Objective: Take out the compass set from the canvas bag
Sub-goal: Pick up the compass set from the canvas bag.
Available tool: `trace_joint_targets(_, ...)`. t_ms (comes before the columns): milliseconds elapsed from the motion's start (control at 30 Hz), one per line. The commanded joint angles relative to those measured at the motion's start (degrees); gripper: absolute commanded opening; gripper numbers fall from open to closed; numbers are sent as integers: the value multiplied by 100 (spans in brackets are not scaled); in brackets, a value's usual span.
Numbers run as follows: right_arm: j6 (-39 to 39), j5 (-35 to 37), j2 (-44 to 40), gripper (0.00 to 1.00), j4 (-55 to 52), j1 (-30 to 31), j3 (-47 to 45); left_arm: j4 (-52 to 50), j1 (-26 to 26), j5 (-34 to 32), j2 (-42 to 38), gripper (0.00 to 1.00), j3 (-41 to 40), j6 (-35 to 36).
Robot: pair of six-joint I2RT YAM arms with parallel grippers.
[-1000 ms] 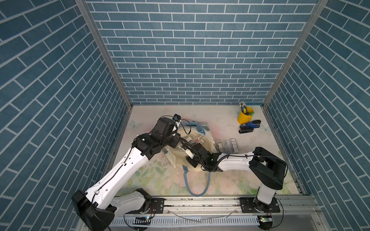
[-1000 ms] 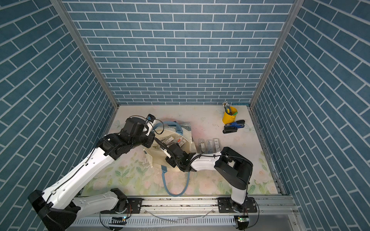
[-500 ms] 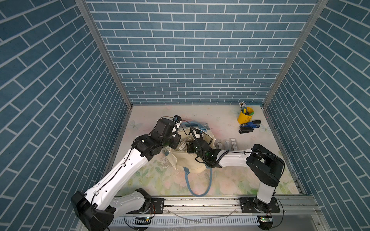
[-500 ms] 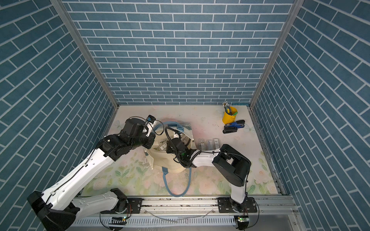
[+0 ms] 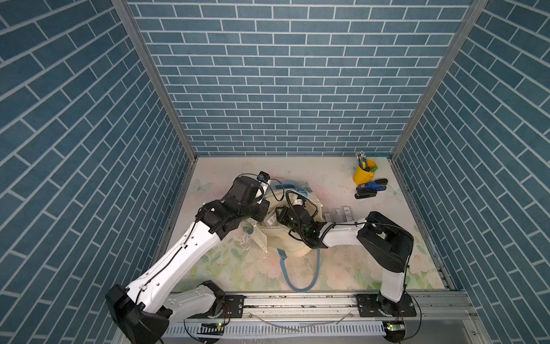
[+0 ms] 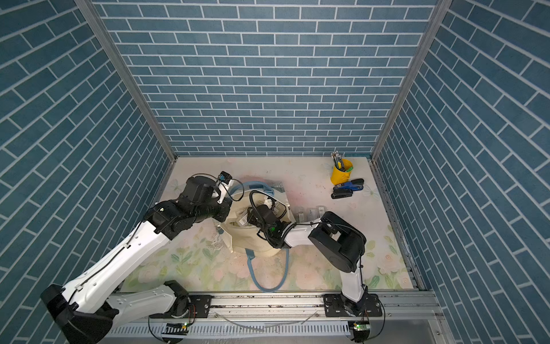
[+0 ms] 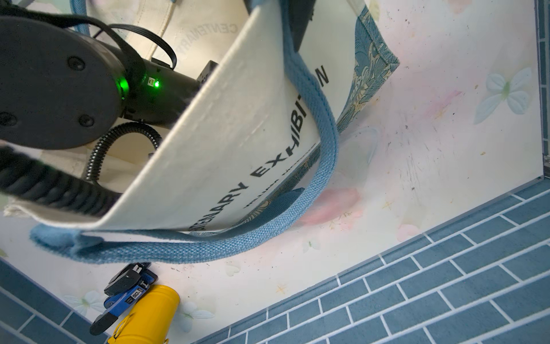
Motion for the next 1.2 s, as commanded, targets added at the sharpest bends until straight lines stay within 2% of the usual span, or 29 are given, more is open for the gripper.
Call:
trace_joint_targets(0,488,-183,128,46,-154,-79,151,392,11,62,-224,0,-13,-11)
trace_joint_targets(133,362,-28,-64,58,-698,-102,201,391,11,67,-220,0,-23,-12)
trace_joint_targets(433,277,-356,275,68,-779,-220,683,409,10,103,-234,0,-41,-11)
trace_joint_targets(500,227,-477,314,69,-831,-256,798,410,11,93,-247,0,-45,-4)
trace_joint_targets(667,-696,-702,144,66,-1378,-266,1054,391,11,78,-255,0,-42,24)
trace_joint_targets(833,-829,-690,-87,64,-1695,-307,909,393,11,83,-272,0,-21,26)
trace_joint_targets(900,-1286,-537,-282,62,-2698,-318,1280,384,11,73,-263,0,-32,24)
trace_joint_targets(1000,-1922,152,-551,61,-3801,-261,1673,379,11,77,-272,0,-40,-7)
trace_joint_targets(1167,-2169,1049,-667,55,-5018,-199,1909,359,7,46,-275,0,-46,-4)
